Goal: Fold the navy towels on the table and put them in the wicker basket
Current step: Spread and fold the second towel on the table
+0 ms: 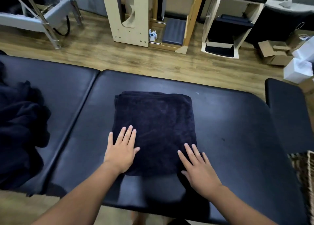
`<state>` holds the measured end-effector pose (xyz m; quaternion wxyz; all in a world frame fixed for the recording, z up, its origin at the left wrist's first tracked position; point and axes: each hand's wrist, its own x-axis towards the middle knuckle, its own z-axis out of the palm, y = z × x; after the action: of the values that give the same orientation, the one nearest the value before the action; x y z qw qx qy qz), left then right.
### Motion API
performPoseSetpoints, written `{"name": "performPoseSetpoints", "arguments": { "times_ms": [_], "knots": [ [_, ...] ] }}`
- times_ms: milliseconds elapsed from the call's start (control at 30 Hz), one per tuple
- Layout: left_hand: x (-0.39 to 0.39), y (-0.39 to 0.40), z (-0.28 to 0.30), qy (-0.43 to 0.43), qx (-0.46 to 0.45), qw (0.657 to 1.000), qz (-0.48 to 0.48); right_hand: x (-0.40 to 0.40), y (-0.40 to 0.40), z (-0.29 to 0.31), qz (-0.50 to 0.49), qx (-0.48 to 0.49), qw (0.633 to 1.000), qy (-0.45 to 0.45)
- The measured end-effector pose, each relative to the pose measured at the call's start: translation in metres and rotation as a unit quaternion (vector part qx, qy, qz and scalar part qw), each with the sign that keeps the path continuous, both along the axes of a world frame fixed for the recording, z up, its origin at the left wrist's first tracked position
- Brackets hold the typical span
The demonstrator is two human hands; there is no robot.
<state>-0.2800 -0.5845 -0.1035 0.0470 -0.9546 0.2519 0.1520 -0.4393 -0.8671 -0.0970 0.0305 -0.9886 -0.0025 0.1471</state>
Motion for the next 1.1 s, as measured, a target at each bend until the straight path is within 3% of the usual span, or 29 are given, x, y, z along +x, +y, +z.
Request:
{"name": "performPoseSetpoints", "arguments": {
  "times_ms": [233, 400, 567, 800, 933, 1033, 1100],
  "knots": [
    [-0.046, 0.023, 0.000, -0.017, -0.026, 0.987, -0.160, -0.014, -0.011, -0.003, 0.060, 0.013, 0.995, -0.079],
    [-0.041, 0.026, 0.003, -0.041, 0.018, 0.978, -0.206, -0.010, -0.014, 0.002, 0.043, 0.011, 0.999, -0.002],
    [-0.037, 0.028, 0.016, -0.061, 0.027, 0.970, -0.232, 0.005, -0.005, 0.017, 0.042, -0.022, 0.999, -0.026],
    [-0.005, 0.006, 0.058, 0.071, 0.042, 0.980, -0.184, 0.021, 0.000, 0.025, 0.050, -0.052, 0.997, -0.024],
    [0.016, 0.005, 0.075, 0.223, -0.015, 0.967, -0.123, 0.042, -0.001, 0.062, 0.032, 0.031, 0.993, 0.112],
    [0.034, 0.012, 0.093, 0.384, -0.059, 0.920, -0.048, 0.061, -0.006, 0.098, -0.001, 0.140, 0.961, 0.237],
    [0.049, 0.020, 0.101, 0.425, -0.112, 0.898, -0.013, 0.078, -0.017, 0.119, -0.027, 0.186, 0.938, 0.290]
  ]
}}
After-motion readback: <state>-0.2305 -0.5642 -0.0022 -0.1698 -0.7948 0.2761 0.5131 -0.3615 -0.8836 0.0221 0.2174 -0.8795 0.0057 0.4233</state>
